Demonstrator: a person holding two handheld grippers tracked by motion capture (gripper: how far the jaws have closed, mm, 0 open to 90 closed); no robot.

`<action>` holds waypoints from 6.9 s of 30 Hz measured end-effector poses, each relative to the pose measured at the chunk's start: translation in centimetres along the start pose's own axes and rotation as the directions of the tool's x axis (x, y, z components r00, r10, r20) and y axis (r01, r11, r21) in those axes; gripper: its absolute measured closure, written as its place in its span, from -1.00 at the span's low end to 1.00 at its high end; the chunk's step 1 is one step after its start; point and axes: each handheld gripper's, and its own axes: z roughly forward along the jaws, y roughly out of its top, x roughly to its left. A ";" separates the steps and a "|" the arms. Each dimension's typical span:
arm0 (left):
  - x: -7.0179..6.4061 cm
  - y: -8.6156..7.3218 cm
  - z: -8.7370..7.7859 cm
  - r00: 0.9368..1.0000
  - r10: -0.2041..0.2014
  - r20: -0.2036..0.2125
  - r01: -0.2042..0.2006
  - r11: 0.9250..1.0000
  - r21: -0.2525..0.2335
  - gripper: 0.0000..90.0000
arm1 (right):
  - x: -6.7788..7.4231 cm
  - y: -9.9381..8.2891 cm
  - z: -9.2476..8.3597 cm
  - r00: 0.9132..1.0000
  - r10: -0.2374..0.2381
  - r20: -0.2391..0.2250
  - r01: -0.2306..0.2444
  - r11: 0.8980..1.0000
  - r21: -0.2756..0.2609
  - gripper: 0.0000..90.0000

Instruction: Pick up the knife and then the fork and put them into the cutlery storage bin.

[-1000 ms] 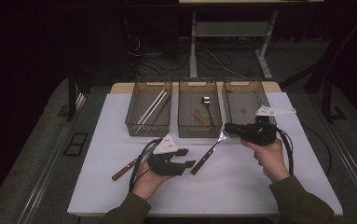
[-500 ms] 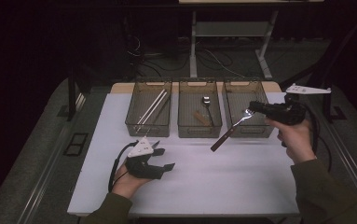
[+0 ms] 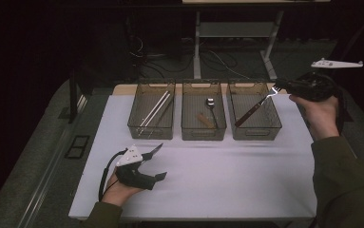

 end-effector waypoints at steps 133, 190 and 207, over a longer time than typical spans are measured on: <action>4.8 -0.9 -1.2 0.985 -0.065 -0.159 0.103 0.964 0.247 0.70 | 10.9 -20.8 0.7 0.973 -0.092 -0.214 0.138 0.968 0.210 -0.69; -7.7 8.8 8.9 0.992 0.118 0.046 -0.120 0.992 0.039 0.70 | 14.3 -15.3 6.2 0.887 0.151 -0.437 -0.096 0.985 0.145 0.63; -7.8 8.7 8.9 0.992 0.121 0.044 -0.121 0.992 0.016 0.68 | 15.3 -14.1 6.2 0.871 0.129 -0.473 -0.090 0.991 0.103 0.93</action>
